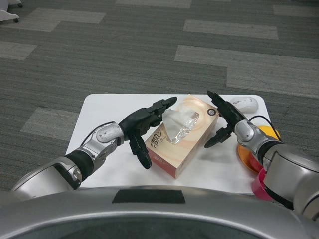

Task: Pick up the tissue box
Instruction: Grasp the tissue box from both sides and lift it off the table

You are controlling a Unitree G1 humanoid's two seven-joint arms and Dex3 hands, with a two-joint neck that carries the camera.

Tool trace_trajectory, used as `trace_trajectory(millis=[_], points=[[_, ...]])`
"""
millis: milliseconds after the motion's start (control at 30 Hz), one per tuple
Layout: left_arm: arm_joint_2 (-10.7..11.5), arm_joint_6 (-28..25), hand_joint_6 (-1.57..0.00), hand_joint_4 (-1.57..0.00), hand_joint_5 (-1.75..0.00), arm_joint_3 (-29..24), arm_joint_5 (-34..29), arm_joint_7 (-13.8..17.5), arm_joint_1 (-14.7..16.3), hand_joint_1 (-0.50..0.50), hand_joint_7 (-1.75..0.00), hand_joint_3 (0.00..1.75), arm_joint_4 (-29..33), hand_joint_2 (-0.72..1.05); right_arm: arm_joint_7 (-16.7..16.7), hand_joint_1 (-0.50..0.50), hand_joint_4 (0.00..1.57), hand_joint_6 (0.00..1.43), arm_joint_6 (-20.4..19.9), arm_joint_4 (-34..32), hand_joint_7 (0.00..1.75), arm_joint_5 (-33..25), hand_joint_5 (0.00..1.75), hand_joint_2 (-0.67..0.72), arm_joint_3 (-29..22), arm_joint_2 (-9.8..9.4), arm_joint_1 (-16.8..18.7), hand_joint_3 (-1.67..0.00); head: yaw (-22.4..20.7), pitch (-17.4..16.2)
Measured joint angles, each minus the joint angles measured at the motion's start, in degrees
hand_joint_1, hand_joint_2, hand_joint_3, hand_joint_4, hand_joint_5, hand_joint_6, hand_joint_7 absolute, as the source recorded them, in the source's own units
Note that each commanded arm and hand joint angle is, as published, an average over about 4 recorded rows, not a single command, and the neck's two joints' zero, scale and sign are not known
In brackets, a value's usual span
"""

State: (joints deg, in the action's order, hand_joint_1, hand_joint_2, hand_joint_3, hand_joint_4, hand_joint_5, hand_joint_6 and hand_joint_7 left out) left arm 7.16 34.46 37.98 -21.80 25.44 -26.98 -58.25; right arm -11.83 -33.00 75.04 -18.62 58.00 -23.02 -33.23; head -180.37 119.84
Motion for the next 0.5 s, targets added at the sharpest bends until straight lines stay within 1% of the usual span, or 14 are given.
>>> trace_trajectory(millis=[100,333,467,500], points=[[0.0,0.0,0.0,0.0,0.0,0.0,0.0,0.0,0.0,0.5,0.0,0.09,0.0,-0.28,0.0,-0.42,0.57,0.0,0.0,-0.1,0.07,0.0,0.29,-0.22,0.0,0.0,0.0,-0.16,-0.1,0.0],[-0.1,0.0,0.0,0.0,0.0,0.0,0.1,0.0,-0.1,0.5,0.0,0.09,0.0,-0.28,0.0,-0.42,0.59,0.0,0.0,-0.6,0.07,0.0,0.29,-0.22,0.0,-0.03,0.0,-0.16,-0.2,0.0],[-0.1,0.0,0.0,0.0,0.0,0.0,0.1,0.0,-0.1,0.5,0.0,0.09,0.0,-0.28,0.0,-0.42,0.6,0.0,0.0,-1.2,0.07,0.0,0.39,-0.22,0.0,-0.22,0.0,-0.16,-0.2,0.0],[-0.2,0.0,0.0,0.0,0.0,0.0,0.1,0.0,-0.1,0.5,0.0,0.09,0.0,-0.28,0.0,-0.42,0.6,0.0,0.0,-1.6,0.07,0.0,0.39,-0.22,0.0,-0.33,0.0,-0.16,-0.2,0.0]])
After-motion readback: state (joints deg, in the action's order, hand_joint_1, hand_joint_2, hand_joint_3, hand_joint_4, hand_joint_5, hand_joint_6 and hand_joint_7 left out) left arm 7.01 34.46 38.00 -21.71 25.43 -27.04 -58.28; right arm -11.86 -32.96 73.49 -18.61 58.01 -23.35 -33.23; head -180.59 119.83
